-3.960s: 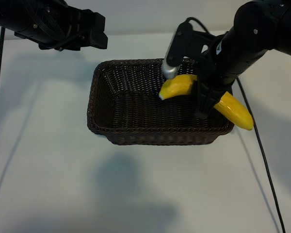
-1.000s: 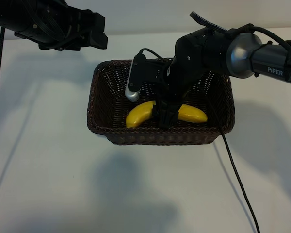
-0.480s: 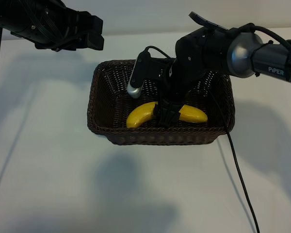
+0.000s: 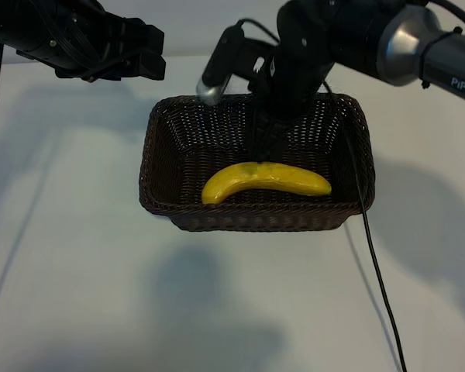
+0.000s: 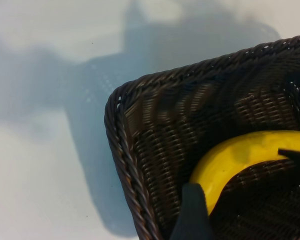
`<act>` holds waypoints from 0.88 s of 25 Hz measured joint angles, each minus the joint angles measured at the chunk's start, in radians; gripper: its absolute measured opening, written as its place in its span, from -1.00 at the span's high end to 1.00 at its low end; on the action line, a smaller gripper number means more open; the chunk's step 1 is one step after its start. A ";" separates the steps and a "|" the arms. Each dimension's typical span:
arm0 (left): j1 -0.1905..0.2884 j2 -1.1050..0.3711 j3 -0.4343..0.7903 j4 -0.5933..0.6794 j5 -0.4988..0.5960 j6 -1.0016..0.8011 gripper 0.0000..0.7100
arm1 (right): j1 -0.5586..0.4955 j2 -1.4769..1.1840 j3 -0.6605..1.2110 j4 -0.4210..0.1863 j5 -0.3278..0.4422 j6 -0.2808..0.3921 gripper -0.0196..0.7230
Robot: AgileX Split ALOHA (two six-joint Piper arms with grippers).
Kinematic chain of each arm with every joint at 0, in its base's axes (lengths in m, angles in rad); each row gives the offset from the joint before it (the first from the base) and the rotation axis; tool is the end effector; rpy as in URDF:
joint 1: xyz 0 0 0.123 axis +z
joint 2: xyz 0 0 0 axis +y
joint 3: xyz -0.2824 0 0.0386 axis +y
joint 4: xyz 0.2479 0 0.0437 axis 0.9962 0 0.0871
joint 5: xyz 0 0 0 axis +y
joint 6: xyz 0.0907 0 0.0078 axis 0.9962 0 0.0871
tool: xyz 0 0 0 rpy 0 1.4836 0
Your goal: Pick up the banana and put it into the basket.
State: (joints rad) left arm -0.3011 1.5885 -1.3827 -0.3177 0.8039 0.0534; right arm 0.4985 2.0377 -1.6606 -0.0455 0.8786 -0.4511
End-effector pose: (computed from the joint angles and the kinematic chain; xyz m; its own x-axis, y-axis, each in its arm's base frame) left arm 0.3286 -0.1235 0.3274 -0.8073 0.0771 -0.5851 0.2899 0.9154 -0.2794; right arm 0.3912 0.2093 0.2234 -0.5015 -0.7986 -0.3328 -0.7863 0.5812 -0.2096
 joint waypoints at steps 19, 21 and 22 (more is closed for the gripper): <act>0.000 0.000 0.000 0.000 0.000 -0.001 -0.66 | -0.121 -0.064 -0.145 -0.014 0.238 0.164 -0.78; 0.000 0.000 0.000 0.000 0.000 -0.001 -0.66 | -0.120 -0.087 -0.148 0.006 0.265 0.171 -0.77; 0.000 0.000 0.000 0.000 0.000 -0.001 -0.66 | -0.120 -0.097 -0.154 0.021 0.285 0.172 -0.77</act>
State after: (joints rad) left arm -0.3011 1.5885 -1.3827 -0.3177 0.8039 0.0525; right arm 0.3782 1.9410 -1.8146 -0.0248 1.1637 -0.2791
